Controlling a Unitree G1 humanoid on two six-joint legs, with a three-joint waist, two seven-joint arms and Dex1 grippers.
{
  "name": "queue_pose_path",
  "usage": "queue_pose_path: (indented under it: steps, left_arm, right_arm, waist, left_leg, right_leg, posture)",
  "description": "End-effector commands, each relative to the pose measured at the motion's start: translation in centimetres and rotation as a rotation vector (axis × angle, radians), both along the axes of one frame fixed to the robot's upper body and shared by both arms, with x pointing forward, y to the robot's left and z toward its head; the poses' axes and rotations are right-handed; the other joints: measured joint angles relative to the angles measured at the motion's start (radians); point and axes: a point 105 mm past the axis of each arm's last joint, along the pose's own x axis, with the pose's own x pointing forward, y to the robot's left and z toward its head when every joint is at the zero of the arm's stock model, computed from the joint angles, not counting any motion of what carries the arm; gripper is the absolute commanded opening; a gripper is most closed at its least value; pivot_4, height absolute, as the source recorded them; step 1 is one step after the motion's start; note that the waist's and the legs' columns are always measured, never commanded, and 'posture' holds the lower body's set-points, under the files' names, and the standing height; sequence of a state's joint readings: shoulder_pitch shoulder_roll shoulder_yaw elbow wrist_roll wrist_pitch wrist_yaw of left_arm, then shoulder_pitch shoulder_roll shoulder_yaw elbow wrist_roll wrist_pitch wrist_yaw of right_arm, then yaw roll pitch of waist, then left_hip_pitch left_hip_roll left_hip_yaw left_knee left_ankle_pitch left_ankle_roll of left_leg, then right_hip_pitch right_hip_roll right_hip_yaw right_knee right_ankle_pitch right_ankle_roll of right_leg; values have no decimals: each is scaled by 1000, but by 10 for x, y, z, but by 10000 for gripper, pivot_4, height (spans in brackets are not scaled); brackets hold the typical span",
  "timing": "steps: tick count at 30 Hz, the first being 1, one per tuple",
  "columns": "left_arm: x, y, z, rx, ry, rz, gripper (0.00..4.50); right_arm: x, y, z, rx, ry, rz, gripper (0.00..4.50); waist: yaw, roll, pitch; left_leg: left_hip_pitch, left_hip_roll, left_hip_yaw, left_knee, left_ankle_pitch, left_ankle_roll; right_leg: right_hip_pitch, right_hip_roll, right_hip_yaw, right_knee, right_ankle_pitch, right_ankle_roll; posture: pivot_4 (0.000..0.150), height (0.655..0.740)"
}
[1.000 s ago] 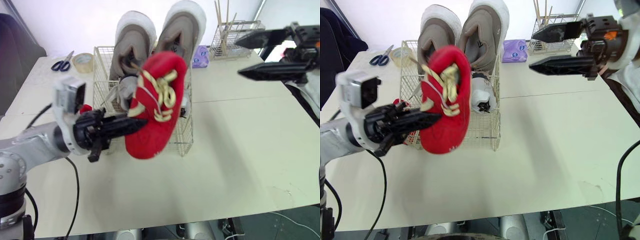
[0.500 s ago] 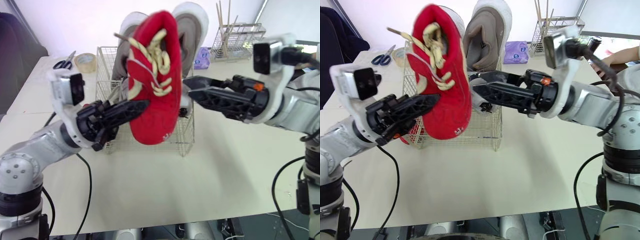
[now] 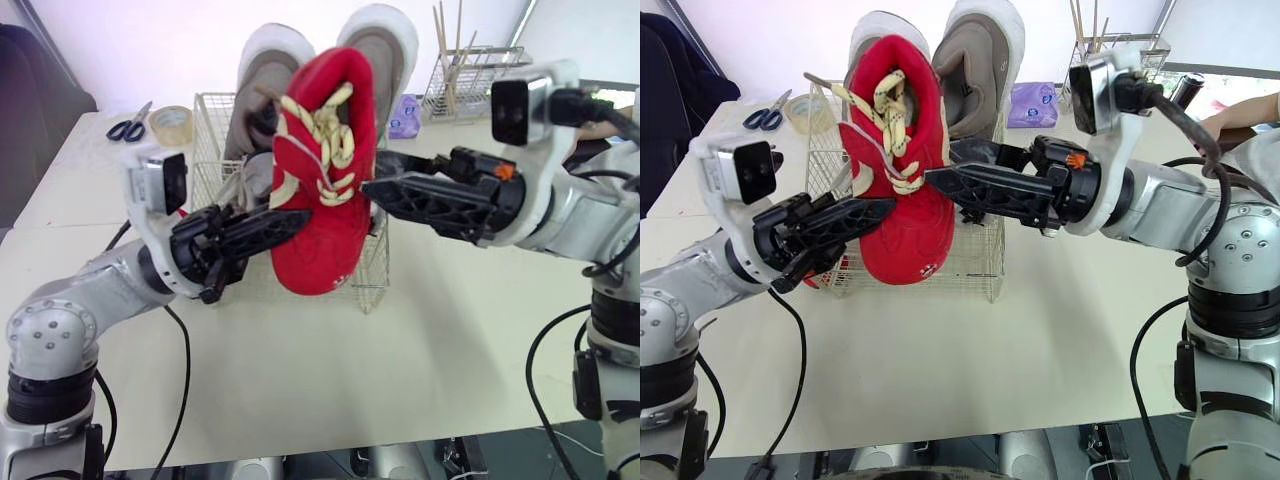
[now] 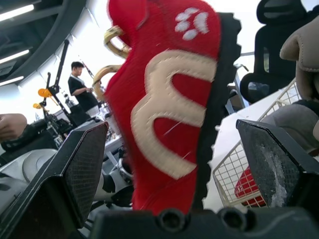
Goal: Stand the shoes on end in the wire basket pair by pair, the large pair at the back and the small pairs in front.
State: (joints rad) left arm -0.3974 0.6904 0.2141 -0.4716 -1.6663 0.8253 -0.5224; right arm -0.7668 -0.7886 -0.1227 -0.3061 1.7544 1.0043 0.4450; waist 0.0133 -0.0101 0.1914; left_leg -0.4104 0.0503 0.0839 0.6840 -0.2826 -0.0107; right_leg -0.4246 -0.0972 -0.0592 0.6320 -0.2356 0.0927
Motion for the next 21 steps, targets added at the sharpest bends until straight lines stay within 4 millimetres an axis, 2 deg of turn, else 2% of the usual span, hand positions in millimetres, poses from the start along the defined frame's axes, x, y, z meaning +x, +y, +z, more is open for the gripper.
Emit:
queue_pose_path:
  steps: [1, 11, 14, 19, 20, 21]
  left_arm:
    - [-6, 2, 10, 1, -59, -16, 2018]
    - [-8, -10, 5, 10, -49, -64, 2018]
    - [-8, -12, 1, 26, -43, -67, 2018]
    - [-8, -11, -6, 46, -29, -44, 2018]
    - [-8, -9, -7, 50, -23, -40, 2018]
    - [-6, -7, -9, 59, -18, -26, 7010]
  right_arm:
    - [-10, -4, 12, 36, -32, 29, 44638]
    - [-3, 13, 1, 31, -13, 10, 44638]
    - [-1, 16, 0, 27, -14, 5, 36849]
    - [-5, 15, 2, 31, -17, 14, 12018]
    - [-6, 15, 3, 27, -24, 13, 8193]
    - [-7, 14, 4, 26, -31, 12, 5630]
  waist:
    - [-1, 0, 0]
    - [-1, 0, 0]
    - [-1, 0, 0]
    - [-1, 0, 0]
    - [-2, 0, 0]
    - [-2, 0, 0]
  left_leg:
    - [0, 0, 0, 0, 0, 0]
    - [0, 0, 0, 0, 0, 0]
    - [0, 0, 0, 0, 0, 0]
    - [0, 0, 0, 0, 0, 0]
    - [0, 0, 0, 0, 0, 0]
    - [0, 0, 0, 0, 0, 0]
  right_leg:
    - [0, 0, 0, 0, 0, 0]
    - [0, 0, 0, 0, 0, 0]
    - [0, 0, 0, 0, 0, 0]
    - [0, 0, 0, 0, 0, 0]
    - [0, 0, 0, 0, 0, 0]
    - [0, 0, 0, 0, 0, 0]
  posture:
    - [1500, 7400]
    - [1500, 7400]
    - [1500, 7400]
    - [1500, 7400]
    - [1500, 7400]
    - [1500, 7400]
